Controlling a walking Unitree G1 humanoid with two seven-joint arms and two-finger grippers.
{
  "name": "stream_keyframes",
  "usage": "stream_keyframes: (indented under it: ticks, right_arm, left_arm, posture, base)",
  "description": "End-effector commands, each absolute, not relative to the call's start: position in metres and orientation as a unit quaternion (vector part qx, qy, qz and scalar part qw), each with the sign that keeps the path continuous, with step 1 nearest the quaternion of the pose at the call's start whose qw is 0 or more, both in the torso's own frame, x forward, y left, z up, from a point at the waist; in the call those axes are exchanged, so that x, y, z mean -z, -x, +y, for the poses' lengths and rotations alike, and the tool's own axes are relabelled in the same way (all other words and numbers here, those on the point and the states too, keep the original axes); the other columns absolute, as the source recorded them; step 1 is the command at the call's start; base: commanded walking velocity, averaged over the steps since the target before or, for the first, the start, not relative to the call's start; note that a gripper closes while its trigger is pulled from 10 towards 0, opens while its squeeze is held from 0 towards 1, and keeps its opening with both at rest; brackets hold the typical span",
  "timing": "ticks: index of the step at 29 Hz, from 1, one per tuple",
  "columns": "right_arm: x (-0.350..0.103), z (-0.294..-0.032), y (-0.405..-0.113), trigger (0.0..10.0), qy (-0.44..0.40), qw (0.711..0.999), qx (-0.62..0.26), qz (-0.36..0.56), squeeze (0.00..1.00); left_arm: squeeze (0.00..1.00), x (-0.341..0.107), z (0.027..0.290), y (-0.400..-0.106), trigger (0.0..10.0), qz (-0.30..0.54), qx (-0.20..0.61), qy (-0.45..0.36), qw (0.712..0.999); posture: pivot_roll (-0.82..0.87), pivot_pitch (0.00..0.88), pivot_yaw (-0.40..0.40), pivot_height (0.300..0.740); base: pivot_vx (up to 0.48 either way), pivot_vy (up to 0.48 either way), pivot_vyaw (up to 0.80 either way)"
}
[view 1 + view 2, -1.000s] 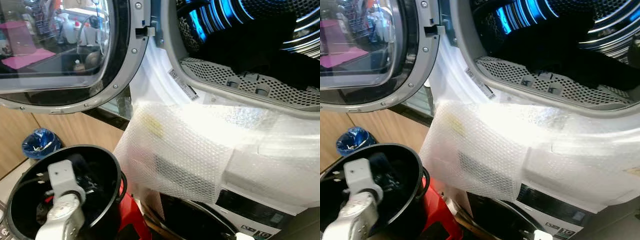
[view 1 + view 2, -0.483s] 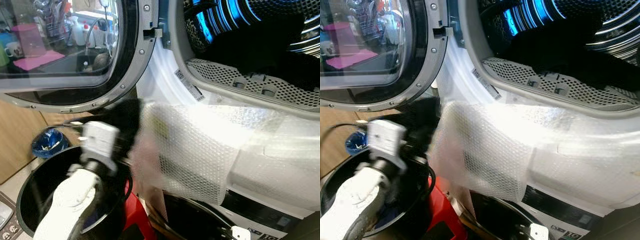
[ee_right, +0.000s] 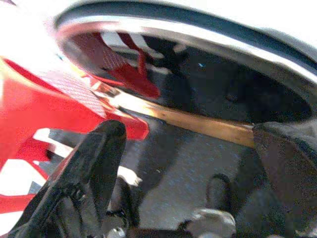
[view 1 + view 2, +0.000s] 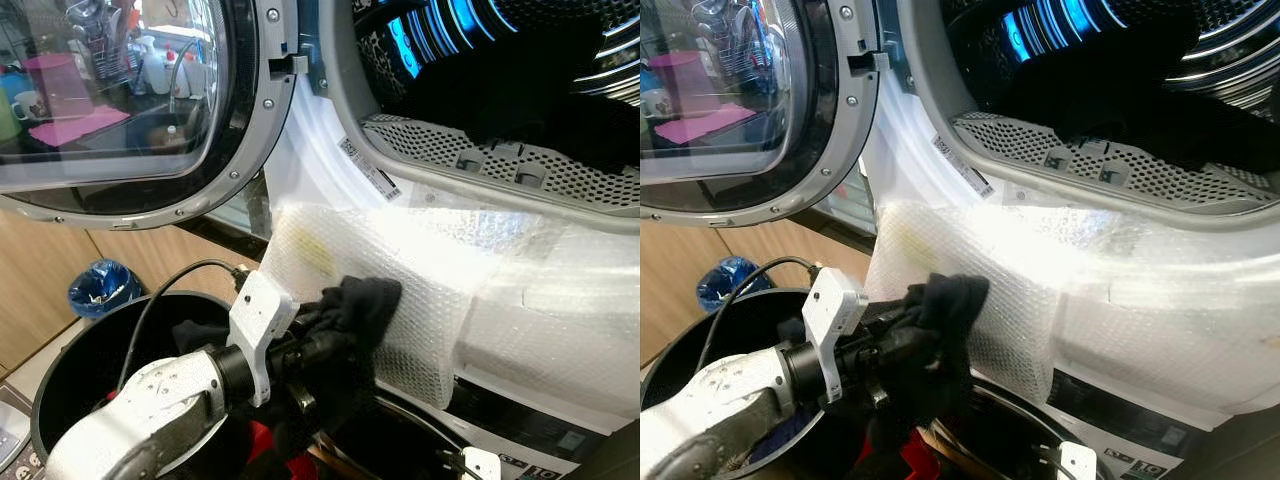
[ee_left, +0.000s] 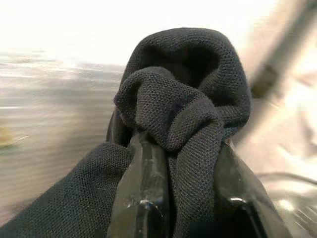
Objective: Clothes washing
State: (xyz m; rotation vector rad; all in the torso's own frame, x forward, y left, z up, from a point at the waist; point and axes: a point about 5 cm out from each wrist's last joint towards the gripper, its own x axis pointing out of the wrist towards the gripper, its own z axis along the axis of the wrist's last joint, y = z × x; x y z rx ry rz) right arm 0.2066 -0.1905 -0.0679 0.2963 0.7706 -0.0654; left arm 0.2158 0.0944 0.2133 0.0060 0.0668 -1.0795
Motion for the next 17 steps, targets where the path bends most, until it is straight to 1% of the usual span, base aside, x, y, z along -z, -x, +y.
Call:
stream_keyframes:
  ticks: [1,2,4,5,7,9,13,17]
  right_arm:
    - [0.061,-0.195,-0.216,10.0,-0.152,0.924,0.015,0.352,0.0]
    - [0.059,-0.196,-0.217,10.0,-0.151,0.925,0.002,0.348,0.0]
    - [0.059,-0.197,-0.218,10.0,-0.151,0.925,-0.001,0.348,0.0]
    - [0.058,-0.201,-0.218,10.0,-0.15,0.926,0.003,0.348,0.0]
    - [0.057,-0.204,-0.218,10.0,-0.15,0.926,0.005,0.347,0.0]
    - [0.057,-0.204,-0.218,10.0,-0.149,0.926,0.003,0.346,0.0]
    - [0.057,-0.201,-0.219,10.0,-0.154,0.926,-0.01,0.344,0.0]
    - [0.058,-0.198,-0.218,10.0,-0.155,0.925,-0.007,0.346,0.0]
  left_arm:
    - [0.0,-0.224,0.091,-0.206,0.0,0.029,0.574,-0.009,0.818]
    - [0.0,-0.227,0.091,-0.205,0.0,0.033,0.598,-0.018,0.801]
    - [0.0,-0.231,0.092,-0.207,0.0,0.031,0.606,-0.009,0.795]
    - [0.0,-0.239,0.093,-0.21,0.0,0.024,0.616,0.005,0.787]
    - [0.0,-0.254,0.094,-0.217,0.0,0.004,0.626,0.015,0.78]
    - [0.0,-0.26,0.093,-0.22,0.0,-0.004,0.632,0.016,0.775]
    - [0.0,-0.266,0.091,-0.222,0.0,-0.009,0.653,0.013,0.757]
    - [0.0,-0.282,0.091,-0.229,0.0,-0.038,0.656,0.047,0.752]
  posture:
    - [0.05,0.077,0.043,0.74]
    - [0.04,0.078,0.041,0.74]
    - [0.04,0.078,0.041,0.74]
    - [0.04,0.076,0.04,0.74]
    - [0.04,0.073,0.04,0.74]
    - [0.04,0.072,0.04,0.74]
    - [0.04,0.07,0.044,0.74]
    - [0.04,0.066,0.044,0.74]
  base:
    - [0.0,0.0,0.0]
    - [0.0,0.0,0.0]
    - [0.0,0.0,0.0]
    - [0.0,0.0,0.0]
    - [0.0,0.0,0.0]
    - [0.0,0.0,0.0]
    - [0.0,0.0,0.0]
    - [0.0,0.0,0.0]
